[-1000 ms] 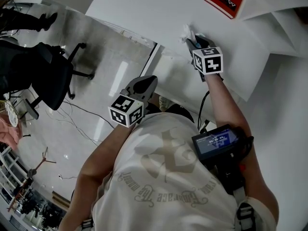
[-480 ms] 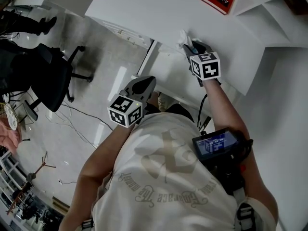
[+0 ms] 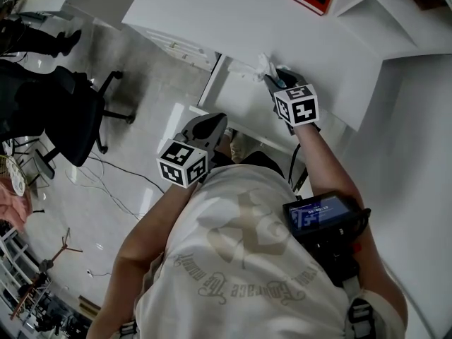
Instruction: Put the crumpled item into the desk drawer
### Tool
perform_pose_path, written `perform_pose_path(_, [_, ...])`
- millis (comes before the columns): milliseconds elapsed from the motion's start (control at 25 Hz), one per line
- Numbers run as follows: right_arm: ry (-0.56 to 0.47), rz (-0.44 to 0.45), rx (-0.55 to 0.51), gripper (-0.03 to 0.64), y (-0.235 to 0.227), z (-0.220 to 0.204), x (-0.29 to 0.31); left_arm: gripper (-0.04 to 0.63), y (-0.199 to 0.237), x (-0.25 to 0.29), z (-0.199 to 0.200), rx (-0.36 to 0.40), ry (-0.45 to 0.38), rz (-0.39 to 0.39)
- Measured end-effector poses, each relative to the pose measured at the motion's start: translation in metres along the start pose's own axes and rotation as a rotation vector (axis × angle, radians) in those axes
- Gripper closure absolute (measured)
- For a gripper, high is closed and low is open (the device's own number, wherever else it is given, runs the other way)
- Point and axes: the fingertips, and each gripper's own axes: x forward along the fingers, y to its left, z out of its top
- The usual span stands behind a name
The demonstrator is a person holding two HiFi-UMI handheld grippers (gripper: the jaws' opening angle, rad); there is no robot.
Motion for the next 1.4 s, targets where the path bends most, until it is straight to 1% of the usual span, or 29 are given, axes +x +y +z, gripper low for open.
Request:
perform_pose_path(480, [0.010,0.014,0.012,0.468,0.010,-0.039,-0.014,0.574,-0.013,0.003,-0.015,0.020,0.005,-0.002])
perform_pose_path(760, [0.039,0.028,0.020,0.468,0.013,-0.068,-0.021,0.574,-0.028,0.006,-0.020,0.033,0.022,-0.003])
perform_pose_path(1080, [0.066,0.037,0.049,0.469,0.007,-0.100,-0.013,0.574,-0.032,0.018,-0.027,0.057,0.056,-0.007])
perform_pose_path(1400, [0.107,0.041,0.082,0.469,-0.009,-0.138,-0.009,0.574,-0.043,0.046,-0.030,0.072,0.083,-0.025])
